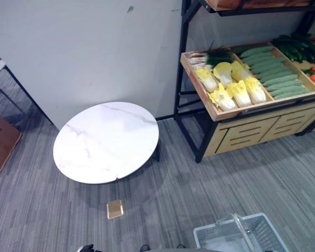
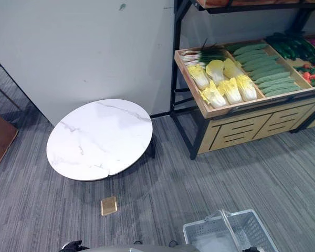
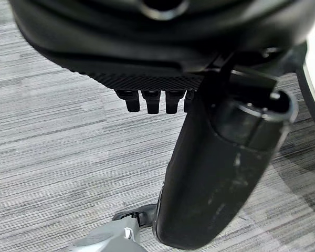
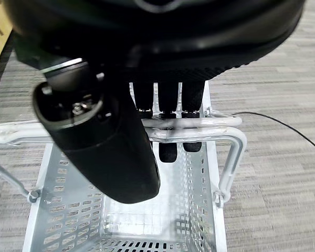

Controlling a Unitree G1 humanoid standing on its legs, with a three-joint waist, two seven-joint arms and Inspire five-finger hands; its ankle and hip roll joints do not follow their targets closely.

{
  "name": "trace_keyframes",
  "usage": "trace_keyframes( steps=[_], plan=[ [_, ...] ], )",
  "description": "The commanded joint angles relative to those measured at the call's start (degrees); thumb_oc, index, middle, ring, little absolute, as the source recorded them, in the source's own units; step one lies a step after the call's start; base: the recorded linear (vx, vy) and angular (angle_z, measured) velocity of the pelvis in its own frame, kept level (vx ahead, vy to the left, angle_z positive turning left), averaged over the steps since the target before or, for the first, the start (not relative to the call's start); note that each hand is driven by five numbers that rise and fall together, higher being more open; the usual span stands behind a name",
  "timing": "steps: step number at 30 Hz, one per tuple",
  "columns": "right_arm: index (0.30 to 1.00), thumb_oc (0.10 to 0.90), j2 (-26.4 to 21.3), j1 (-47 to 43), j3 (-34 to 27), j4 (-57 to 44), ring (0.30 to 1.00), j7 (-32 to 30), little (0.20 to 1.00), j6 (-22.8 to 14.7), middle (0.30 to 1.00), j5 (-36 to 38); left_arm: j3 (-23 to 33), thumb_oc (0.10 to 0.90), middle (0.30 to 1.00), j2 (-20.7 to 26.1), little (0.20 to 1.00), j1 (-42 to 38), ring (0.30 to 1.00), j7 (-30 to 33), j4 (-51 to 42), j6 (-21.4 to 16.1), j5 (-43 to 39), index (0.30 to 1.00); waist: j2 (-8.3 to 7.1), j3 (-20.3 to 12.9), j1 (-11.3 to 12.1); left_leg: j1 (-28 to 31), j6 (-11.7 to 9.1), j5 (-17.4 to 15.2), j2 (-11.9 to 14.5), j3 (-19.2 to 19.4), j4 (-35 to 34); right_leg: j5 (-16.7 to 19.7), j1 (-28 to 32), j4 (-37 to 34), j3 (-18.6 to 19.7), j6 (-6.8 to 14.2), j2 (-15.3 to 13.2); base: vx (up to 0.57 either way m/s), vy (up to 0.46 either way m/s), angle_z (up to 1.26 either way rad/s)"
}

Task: Get the vegetables into the basket

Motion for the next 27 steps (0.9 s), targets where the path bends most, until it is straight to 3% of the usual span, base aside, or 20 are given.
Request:
trace_keyframes(
  steps=[1, 5, 6, 7, 8, 11, 13, 15, 18, 21, 27],
  plan=[
    [0.3, 0.4, -5.94, -1.33, 0.35, -0.3, 0.3, -2.83, 0.3, -0.04, 0.3, 0.97, 1.91, 0.9, 1.0, 1.99, 1.0, -2.59, 1.0, 1.13, 0.37, -0.74, -0.87, 1.0, -2.22, 0.03, -0.73, 3.86, -0.73, -5.41, -2.88, 1.03, 0.11, 3.37, -4.54, 1.27, 1.17, 6.85, -4.29, -0.03, 0.022, -0.25],
    [0.3, 0.4, -7.04, -2.46, 1.13, -1.72, 0.3, -3.04, 0.3, -0.02, 0.3, -0.31, 0.67, 0.9, 1.0, 2.48, 1.0, -3.25, 1.0, 1.27, -1.08, -1.37, -0.42, 1.0, -2.19, 1.22, -2.23, 4.15, -0.29, -5.71, -3.11, 4.99, 0.11, 3.61, -7.23, 3.55, 4.56, 7.39, -3.24, -0.09, 0.007, -0.59],
    [0.3, 0.4, -6.26, -4.17, 2.51, -2.72, 0.3, -3.76, 0.3, -0.06, 0.3, -1.66, 0.57, 0.9, 1.0, 2.77, 1.0, -3.81, 1.0, 1.7, -1.3, -1.57, -1.1, 1.0, -2.04, 3.57, -1.56, 4.19, -0.15, -6.27, -1.98, 9.26, 0.25, 3.01, -10.69, 7.78, -1.22, 7.67, -3.99, -0.25, -0.122, -1.33],
    [0.3, 0.4, -5.22, -5.0, 3.03, -3.04, 0.3, -4.22, 0.3, -0.28, 0.3, -2.09, 0.66, 0.9, 1.0, 3.05, 1.0, -4.24, 1.0, 2.01, -1.34, -1.73, -1.04, 1.0, -2.21, 4.24, -1.28, 3.46, -0.49, -5.98, -1.41, 11.01, 0.38, 3.19, -11.67, 8.03, -6.04, 7.51, -5.3, -0.33, -0.188, -2.56],
    [0.3, 0.4, -3.63, -6.7, 4.18, -3.1, 0.3, -4.9, 0.3, -0.3, 0.3, -3.08, 0.76, 0.9, 1.0, 3.38, 1.0, -4.88, 1.0, 2.09, -1.33, -1.92, -1.14, 1.0, -2.32, 5.36, -0.57, 3.72, -1.14, -6.22, -0.08, 15.21, 0.76, 2.4, -12.12, 9.05, -17.27, 6.48, -8.55, -0.22, -0.154, -3.43],
    [0.3, 0.4, -2.24, -9.44, 6.63, -3.63, 0.3, -4.71, 0.3, -0.02, 0.3, -4.65, 0.49, 0.9, 1.0, 3.53, 1.0, -5.22, 1.0, 2.14, -1.15, -1.64, 0.76, 1.0, -2.86, 5.57, -0.09, 4.75, -1.56, -6.8, 1.56, 22.96, 2.13, 3.3, -11.65, 10.29, -27.21, 6.84, -12.96, -0.11, -0.2, -2.3],
    [0.3, 0.4, -2.16, -10.76, 7.41, -3.56, 0.3, -4.67, 0.3, 0.16, 0.3, -5.23, 0.77, 0.9, 1.0, 3.24, 1.0, -5.12, 1.0, 2.15, -1.04, -1.39, 1.19, 1.0, -3.28, 5.21, 0.16, 5.47, -1.79, -7.46, 1.75, 26.25, 3.05, 4.56, -10.57, 8.31, -30.32, 7.5, -14.36, -0.02, -0.144, -1.48],
    [0.3, 0.4, -2.07, -11.32, 7.78, -3.58, 0.3, -4.77, 0.3, 0.14, 0.3, -5.27, 0.87, 0.9, 1.0, 2.95, 1.0, -4.62, 1.0, 2.06, -1.07, -1.27, 1.92, 1.0, -3.05, 4.9, 0.28, 6.53, -2.21, -9.31, 2.21, 27.69, 4.22, 4.52, -9.72, 6.55, -30.77, 8.61, -14.03, 0.08, -0.094, -0.8],
    [0.3, 0.4, -1.8, -10.98, 7.64, -3.0, 0.3, -5.33, 0.3, -0.23, 0.3, -4.03, 0.02, 0.9, 1.0, 2.35, 1.0, -4.97, 1.0, 2.09, -1.33, -1.16, 2.86, 1.0, -2.91, 4.72, -0.6, 6.9, -2.91, -9.43, 3.03, 30.47, 5.32, 4.72, -8.81, 4.32, -30.65, 8.66, -12.66, 0.04, -0.099, -1.02],
    [0.3, 0.4, -1.96, -9.95, 6.71, -2.04, 0.3, -5.56, 0.3, -0.16, 0.3, -2.49, -2.51, 0.9, 1.0, 1.38, 1.0, -6.68, 1.0, 2.28, -2.74, -0.98, 3.99, 1.0, -1.15, 5.37, -2.15, 7.61, -3.62, -8.34, 3.81, 30.76, 4.7, 3.33, -8.44, 6.09, -30.84, 8.04, -12.21, 0.04, -0.105, -0.45],
    [0.3, 0.4, -2.83, -8.2, 5.88, -0.31, 0.3, -5.68, 0.3, 0.23, 0.3, -2.3, -4.73, 0.9, 1.0, 0.59, 1.0, -8.08, 1.0, 2.23, -4.45, -1.31, 4.34, 1.0, 0.77, 5.91, -3.87, 7.86, -5.03, -7.04, 4.82, 29.09, 4.06, 1.65, -8.77, 6.69, -29.72, 6.92, -11.64, 0.07, -0.085, 0.19]
  ],
)
